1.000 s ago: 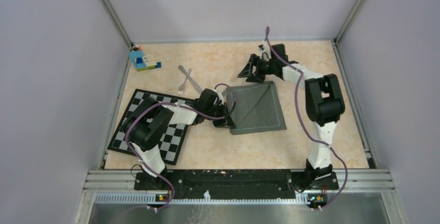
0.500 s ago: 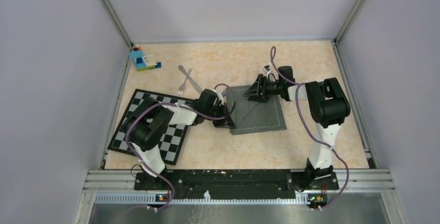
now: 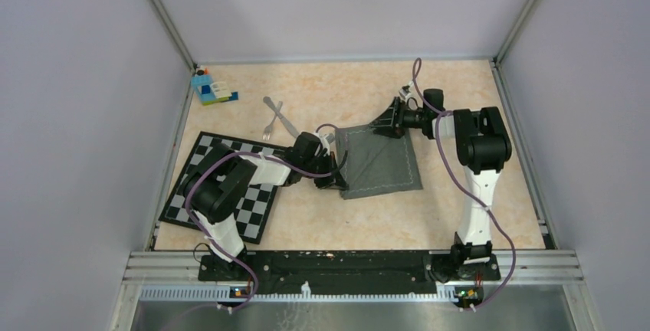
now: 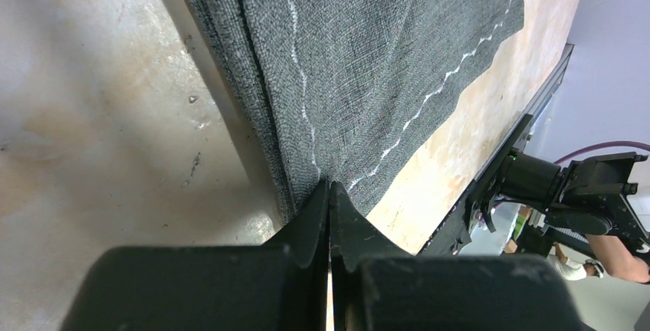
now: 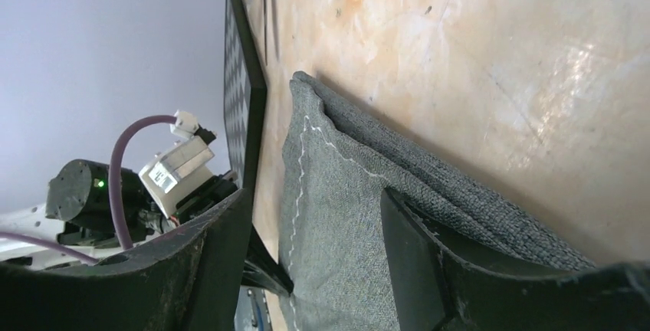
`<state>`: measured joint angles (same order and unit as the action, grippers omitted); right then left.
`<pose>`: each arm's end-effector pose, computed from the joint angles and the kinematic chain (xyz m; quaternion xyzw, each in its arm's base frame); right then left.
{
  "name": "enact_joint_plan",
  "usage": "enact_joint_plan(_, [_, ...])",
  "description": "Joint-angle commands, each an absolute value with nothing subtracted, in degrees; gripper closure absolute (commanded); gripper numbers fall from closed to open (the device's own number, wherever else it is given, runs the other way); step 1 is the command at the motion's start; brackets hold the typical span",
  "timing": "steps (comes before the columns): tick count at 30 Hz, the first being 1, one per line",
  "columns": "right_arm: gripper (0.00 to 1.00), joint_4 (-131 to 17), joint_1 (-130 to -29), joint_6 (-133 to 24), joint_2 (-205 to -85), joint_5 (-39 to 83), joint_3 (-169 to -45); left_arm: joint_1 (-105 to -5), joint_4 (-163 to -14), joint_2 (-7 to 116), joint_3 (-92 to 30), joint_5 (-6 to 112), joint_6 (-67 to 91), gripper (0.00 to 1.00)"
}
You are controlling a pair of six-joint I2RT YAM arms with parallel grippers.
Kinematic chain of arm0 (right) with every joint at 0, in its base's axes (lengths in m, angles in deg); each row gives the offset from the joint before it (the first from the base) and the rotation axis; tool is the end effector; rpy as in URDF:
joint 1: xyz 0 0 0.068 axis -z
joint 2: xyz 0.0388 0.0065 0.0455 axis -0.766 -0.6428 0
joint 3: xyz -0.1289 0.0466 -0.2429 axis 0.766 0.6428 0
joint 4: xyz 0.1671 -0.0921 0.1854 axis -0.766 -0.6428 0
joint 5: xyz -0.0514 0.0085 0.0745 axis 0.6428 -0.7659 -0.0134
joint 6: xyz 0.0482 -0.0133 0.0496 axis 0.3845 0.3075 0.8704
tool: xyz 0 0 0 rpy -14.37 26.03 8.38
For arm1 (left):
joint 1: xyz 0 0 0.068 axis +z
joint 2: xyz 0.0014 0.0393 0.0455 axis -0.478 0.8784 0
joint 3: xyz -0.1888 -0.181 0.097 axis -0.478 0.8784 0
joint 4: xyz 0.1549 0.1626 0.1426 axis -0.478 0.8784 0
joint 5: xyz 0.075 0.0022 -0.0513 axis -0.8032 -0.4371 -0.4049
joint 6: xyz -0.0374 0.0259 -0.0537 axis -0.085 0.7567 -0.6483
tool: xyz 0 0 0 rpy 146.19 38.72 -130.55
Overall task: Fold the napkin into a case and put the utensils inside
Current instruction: Smooth out the upper triangle-folded napkin at the center of the board.
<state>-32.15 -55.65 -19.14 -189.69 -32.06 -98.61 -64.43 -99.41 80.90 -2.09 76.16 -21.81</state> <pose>0.4367 0.0941 0.0949 0.0110 0.7956 0.5768 0.1847 0.2608 -0.2256 0.1080 0.0315 0.8965 -0.4265 0.1157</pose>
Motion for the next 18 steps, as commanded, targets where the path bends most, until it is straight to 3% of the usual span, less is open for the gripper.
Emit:
enact_joint_plan(1, [0.37,-29.64,-53.78,-21.19,-194.24,-29.75,-103.13,-64.56,-96.82,81.9,-0.41,75.8,-20.31,1.0])
enact_joint_plan(5, [0.37,-31.51,-53.77,-20.76,-197.17,-32.34,-108.3,-64.51,-96.64,81.85,-0.63,76.04,-20.11,1.0])
enact_joint_plan(8, [0.37,-34.63,-53.76,-20.61,-192.59,-31.25,-108.43,-64.55,-95.8,80.65,-1.69,76.66,-19.78,0.98])
enact_joint_plan(13, [0.36,-57.93,-54.52,-29.0,-177.56,-15.33,-107.99,-64.52,-92.86,75.44,-6.78,78.43,-18.75,0.74])
enact_joint_plan(18, [0.38,-61.69,-56.1,-27.41,-163.57,-5.2,-96.36,-63.09,-87.51,72.54,-14.96,77.6,-16.4,0.48])
